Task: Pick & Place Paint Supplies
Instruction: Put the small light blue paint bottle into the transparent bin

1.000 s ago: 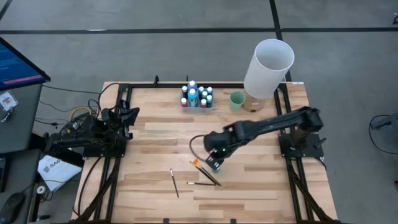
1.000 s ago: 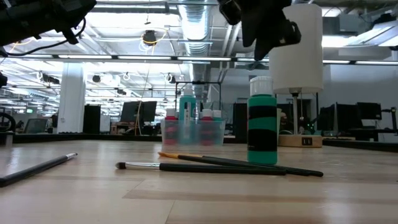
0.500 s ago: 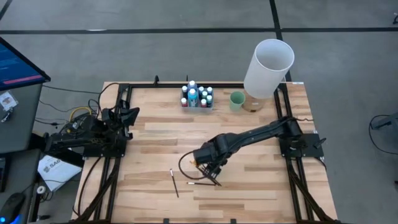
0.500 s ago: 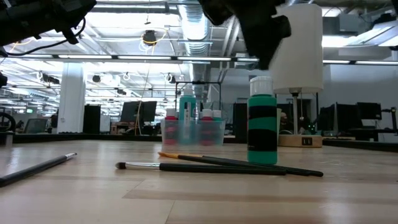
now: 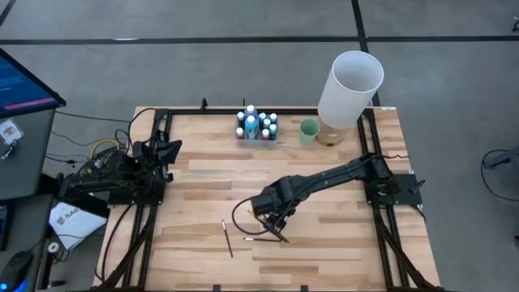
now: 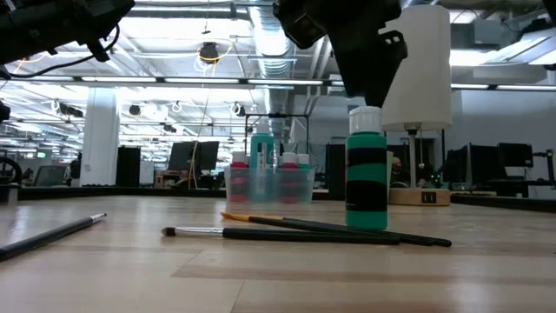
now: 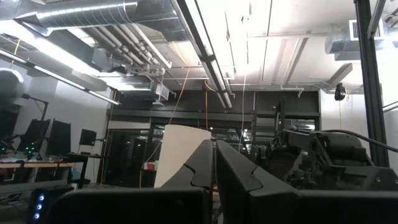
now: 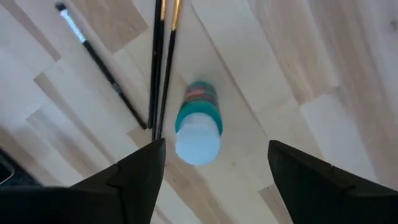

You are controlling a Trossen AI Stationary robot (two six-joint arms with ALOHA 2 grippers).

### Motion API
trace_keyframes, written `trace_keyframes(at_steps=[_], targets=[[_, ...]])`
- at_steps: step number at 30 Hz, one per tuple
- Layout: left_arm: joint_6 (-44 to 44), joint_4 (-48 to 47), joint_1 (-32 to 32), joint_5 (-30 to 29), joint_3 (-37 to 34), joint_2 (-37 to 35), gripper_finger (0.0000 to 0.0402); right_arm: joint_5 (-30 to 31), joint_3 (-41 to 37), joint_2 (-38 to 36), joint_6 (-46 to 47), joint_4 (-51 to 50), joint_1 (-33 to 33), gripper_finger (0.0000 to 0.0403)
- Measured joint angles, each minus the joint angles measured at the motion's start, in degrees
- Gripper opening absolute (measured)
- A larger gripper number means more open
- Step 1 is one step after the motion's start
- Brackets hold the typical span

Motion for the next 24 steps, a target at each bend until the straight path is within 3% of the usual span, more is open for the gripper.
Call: trace_keyframes(at_steps=[18,24], targets=[[0.0,0.0,0.01,-0.01,0.0,0.0,0.0002,0.99,-7.78,-0.11,1.11,7.15,0.67,0.0275],[0.0,0.0,0.0,-0.01,-0.01,0.0,0.0002,1.27,-7.82,-0.11,0.65,8.05,0.54,0.023]])
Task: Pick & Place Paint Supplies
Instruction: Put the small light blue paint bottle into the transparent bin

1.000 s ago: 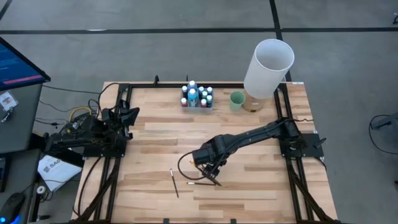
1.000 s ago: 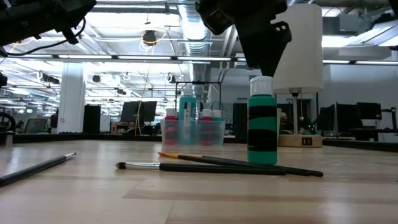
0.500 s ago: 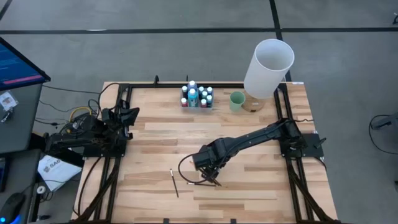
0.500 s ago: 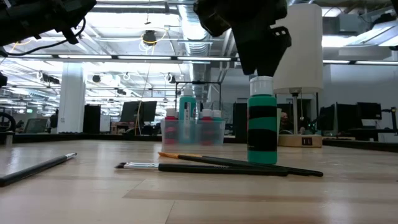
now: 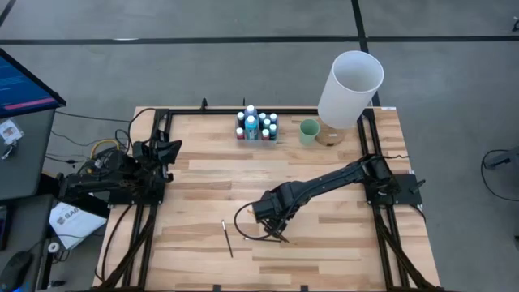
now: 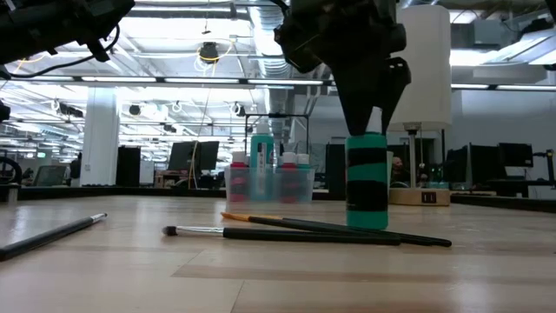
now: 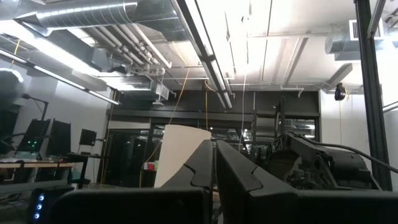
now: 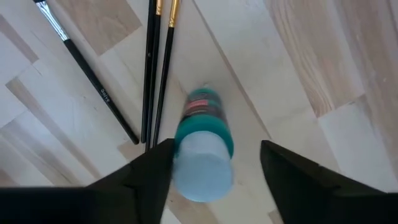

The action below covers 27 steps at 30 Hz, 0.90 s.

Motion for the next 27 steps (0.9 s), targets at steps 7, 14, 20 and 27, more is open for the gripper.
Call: trace_keyframes(at_steps=[7,14,20,27], targets=[[0.0,0.0,0.02,0.01,0.0,0.0,0.0002,-0.76,0.01,-0.04,-0.34,-0.42,-0.19,0.0107],[-0.01,0.0,0.01,0.01,0.01,0.0,0.0002,-0.44,1.54,0.22,-5.63,-1.84,-3.07,0.011],[0.0,0.0,0.01,0.0,0.0,0.0,0.0002,6.54,8.94,0.2,-14.17,-3.67,-9.31,0.011],[0.0,0.0,0.01,0.0,0.0,0.0,0.0002,14.75,20.56,0.09,-22.94,-2.55,-19.38,0.011]])
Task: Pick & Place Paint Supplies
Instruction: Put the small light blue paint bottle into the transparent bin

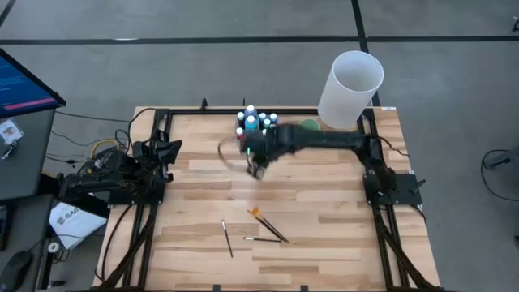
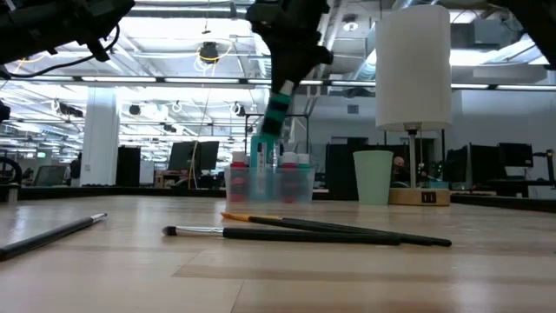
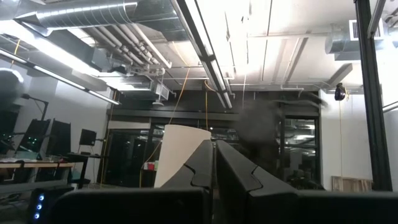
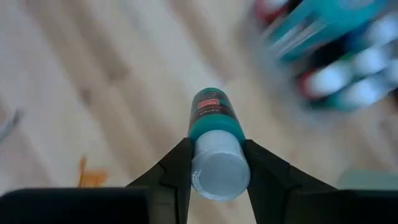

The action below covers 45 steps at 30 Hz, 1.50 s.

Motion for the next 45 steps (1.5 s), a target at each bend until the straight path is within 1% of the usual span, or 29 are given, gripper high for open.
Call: trace_keyframes(at_steps=[5,10,17,26,29,31,33,36,37,38,40,45], targets=[[0.0,0.0,0.01,0.0,0.01,0.0,0.0002,0.34,2.0,-0.09,-1.13,2.58,-6.92,0.011],[0.0,0.0,0.01,0.02,0.0,0.0,0.0002,-0.89,2.02,-0.07,-1.27,4.5,-10.13,0.011],[0.0,0.0,0.01,0.0,0.0,0.0,0.0002,-1.04,1.88,-0.05,-0.33,5.21,-10.76,0.011],[0.0,0.0,0.01,0.0,0.0,0.0,0.0002,-0.69,-2.19,0.02,2.18,6.44,-11.05,0.011],[-0.01,0.0,0.01,0.02,0.0,0.0,0.0002,0.34,-2.56,1.53,1.6,9.61,-10.84,0.011],[0.0,0.0,0.0,0.0,0.0,0.0,0.0002,0.34,-2.79,1.77,1.7,8.96,-11.16,0.011],[-0.01,0.01,0.01,0.02,0.01,0.0,0.0002,0.19,-2.36,2.35,1.79,10.73,-11.39,0.011],[-0.02,0.0,0.01,0.02,0.0,0.0,0.0002,0.0,-2.68,3.56,1.65,8.71,-11.79,0.011],[-0.01,0.0,0.0,0.02,0.0,0.0,0.0002,0.0,-2.48,4.45,1.53,9.72,-11.81,0.011],[-0.01,0.0,0.01,0.02,0.0,0.0,0.0002,0.08,-2.41,4.63,1.49,10.85,-11.77,0.011],[0.0,0.01,0.01,0.01,0.0,0.0,0.0002,0.79,-2.6,4.67,1.57,9.46,-11.91,0.011],[0.0,0.02,-0.01,0.02,0.0,0.0,0.0002,0.02,-2.59,4.67,1.76,9.4,-12.5,0.0114]])
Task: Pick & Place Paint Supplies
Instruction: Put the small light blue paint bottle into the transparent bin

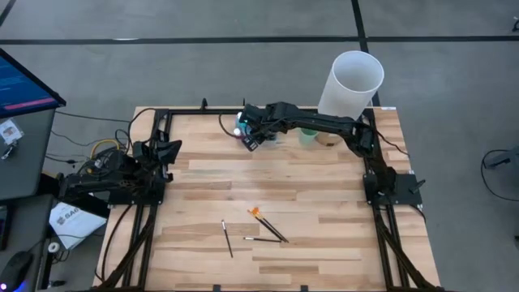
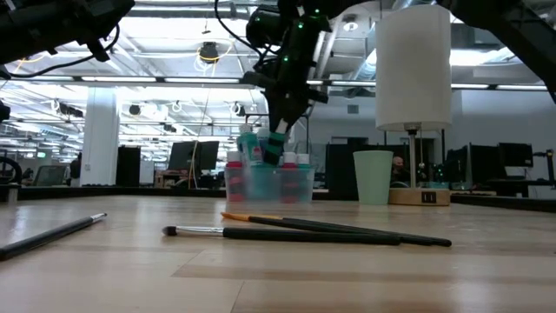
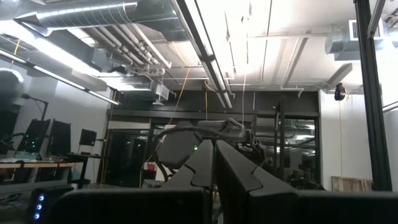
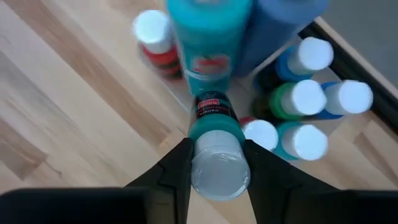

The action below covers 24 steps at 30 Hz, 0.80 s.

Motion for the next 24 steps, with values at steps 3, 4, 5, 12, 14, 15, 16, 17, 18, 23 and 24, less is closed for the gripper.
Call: trace_keyframes(at_steps=[3,4,5,12,14,15,16,17,18,23,24], targets=[[-0.01,0.04,0.02,-0.01,0.0,0.0,0.0002,-0.03,0.0,0.0,0.0,-0.15,0.01,0.0116],[0.0,0.04,0.02,0.0,0.01,0.0,0.0002,-0.07,0.0,0.0,-0.01,-0.14,0.0,0.0115],[0.0,0.04,0.02,-0.02,0.0,0.0,0.0002,-0.14,0.0,0.0,0.0,-0.11,-0.04,0.0114],[0.0,0.09,0.02,-0.01,0.0,0.0,0.0002,-0.21,0.0,0.0,0.0,-0.06,-0.16,0.0121],[0.0,0.11,0.01,-0.01,0.01,0.0,0.0002,-0.25,0.0,0.0,0.0,0.05,-0.43,0.0121],[0.0,0.11,0.02,-0.02,0.0,0.0,0.0002,-0.27,0.0,0.0,0.0,0.07,-0.44,0.012],[0.0,0.11,0.01,-0.01,0.01,0.0,0.0002,-0.29,0.0,0.0,0.0,0.12,-0.44,0.0119],[-0.02,0.11,0.02,0.0,0.0,0.0,0.0002,-0.25,0.0,0.0,0.0,0.25,-0.45,0.0118],[-0.01,0.13,0.01,-0.02,0.01,0.0,0.0002,-0.23,0.0,0.0,0.0,0.49,-0.5,0.0118],[-0.02,0.14,0.02,-0.02,0.0,0.0,0.0002,-0.24,0.0,0.0,-0.02,1.99,-0.85,0.0121],[0.0,0.14,0.01,-0.01,0.0,0.0,0.0002,-0.3,0.0,0.04,-0.02,1.94,-1.02,0.0121]])
